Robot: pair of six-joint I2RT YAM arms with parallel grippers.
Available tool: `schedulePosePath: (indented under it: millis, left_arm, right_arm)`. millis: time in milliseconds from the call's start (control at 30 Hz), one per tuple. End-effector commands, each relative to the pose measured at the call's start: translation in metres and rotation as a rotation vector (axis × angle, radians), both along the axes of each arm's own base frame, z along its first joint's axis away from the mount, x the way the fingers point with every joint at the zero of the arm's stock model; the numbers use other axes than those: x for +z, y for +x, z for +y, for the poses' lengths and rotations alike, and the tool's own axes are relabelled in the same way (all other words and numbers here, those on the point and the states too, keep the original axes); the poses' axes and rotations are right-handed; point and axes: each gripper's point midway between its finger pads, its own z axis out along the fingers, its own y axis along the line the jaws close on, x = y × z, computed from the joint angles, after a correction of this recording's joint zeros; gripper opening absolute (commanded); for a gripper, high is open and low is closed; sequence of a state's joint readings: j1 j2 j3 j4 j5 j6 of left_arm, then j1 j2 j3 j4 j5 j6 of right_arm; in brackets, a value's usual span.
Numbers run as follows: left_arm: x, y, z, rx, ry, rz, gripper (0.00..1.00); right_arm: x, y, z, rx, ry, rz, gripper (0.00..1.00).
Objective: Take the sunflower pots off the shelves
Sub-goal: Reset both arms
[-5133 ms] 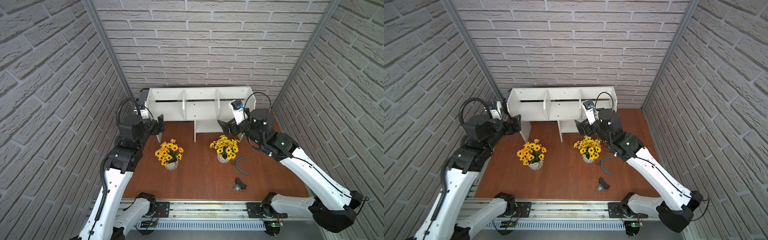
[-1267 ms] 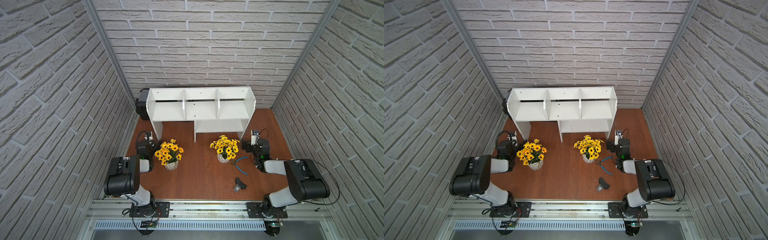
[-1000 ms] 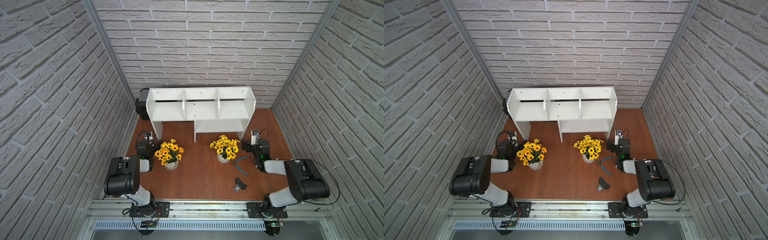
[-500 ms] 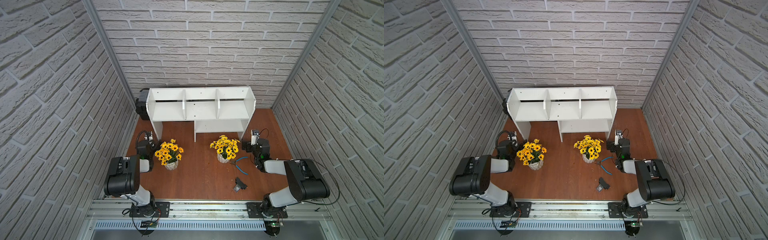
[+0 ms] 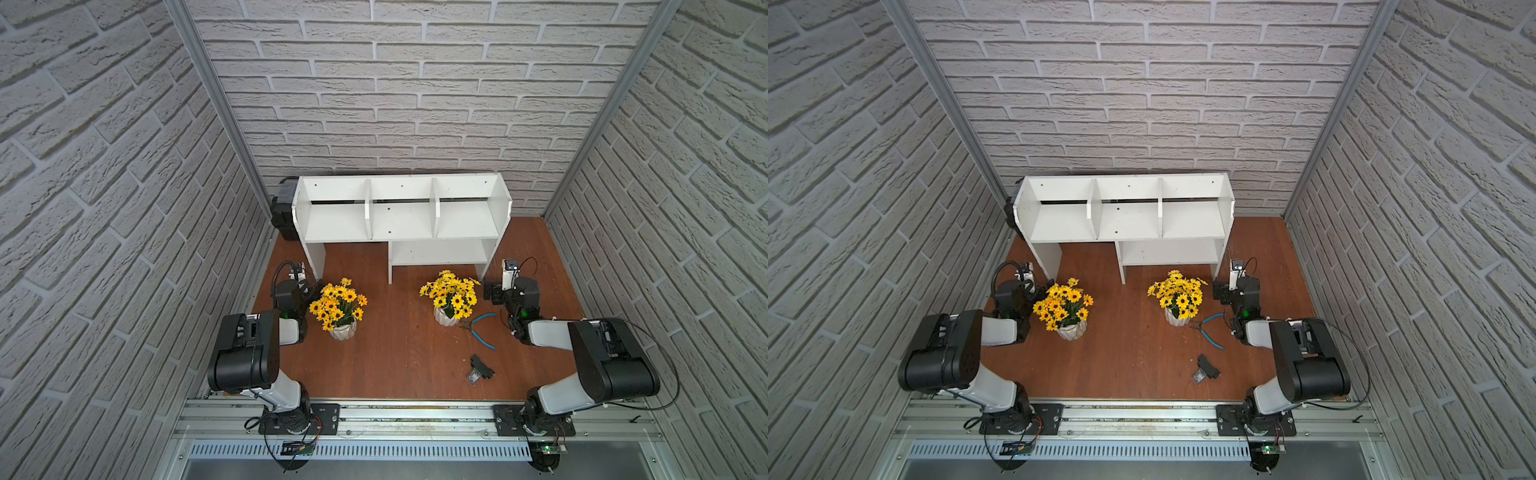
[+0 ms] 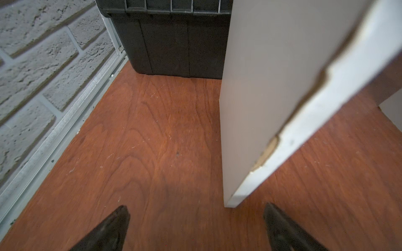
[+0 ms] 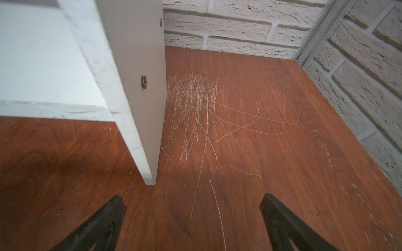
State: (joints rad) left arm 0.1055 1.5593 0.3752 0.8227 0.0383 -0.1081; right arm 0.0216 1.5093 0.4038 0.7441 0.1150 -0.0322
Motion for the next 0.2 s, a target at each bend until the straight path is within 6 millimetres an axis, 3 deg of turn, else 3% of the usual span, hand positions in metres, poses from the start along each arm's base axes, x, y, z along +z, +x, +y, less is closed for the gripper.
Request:
schedulePosePath:
  millis: [0, 167]
  left_arm:
    - [0.0197, 0.0128, 0.0006, -0.002, 0.016, -0.073, 0.98]
    - [0.0201, 0.0125, 0.0003, -0.002, 0.015, -0.075, 0.98]
  right_arm:
    - [0.014, 0.0078, -0.0021, -0.015, 0.012, -0.051, 0.99]
    - [0.0132, 0.0072, -0.0023, -0.016, 0.011, -0.049, 0.99]
